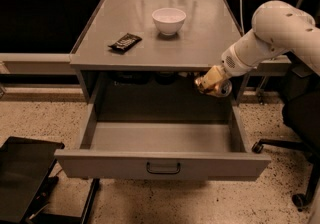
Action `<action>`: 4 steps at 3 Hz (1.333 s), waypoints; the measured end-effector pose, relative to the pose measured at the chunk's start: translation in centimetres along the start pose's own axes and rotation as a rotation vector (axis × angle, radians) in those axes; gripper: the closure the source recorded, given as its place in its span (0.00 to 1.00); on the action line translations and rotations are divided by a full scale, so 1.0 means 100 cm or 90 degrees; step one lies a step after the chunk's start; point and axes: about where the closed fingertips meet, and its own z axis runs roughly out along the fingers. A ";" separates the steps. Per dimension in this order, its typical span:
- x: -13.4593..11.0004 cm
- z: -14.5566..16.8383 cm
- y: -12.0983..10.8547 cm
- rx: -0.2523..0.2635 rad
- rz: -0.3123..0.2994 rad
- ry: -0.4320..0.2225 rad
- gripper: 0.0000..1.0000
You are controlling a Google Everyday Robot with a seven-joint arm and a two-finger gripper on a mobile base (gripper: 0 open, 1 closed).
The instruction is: Pick orange can from top drawer and place on counter
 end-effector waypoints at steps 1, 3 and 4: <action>0.000 0.000 0.000 0.000 0.000 0.000 1.00; 0.036 -0.009 0.004 0.050 0.030 0.033 1.00; 0.068 -0.066 0.033 0.098 0.014 0.064 1.00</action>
Offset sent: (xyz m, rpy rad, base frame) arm -0.0047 -0.0048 -0.0353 -0.0498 0.0618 -0.0483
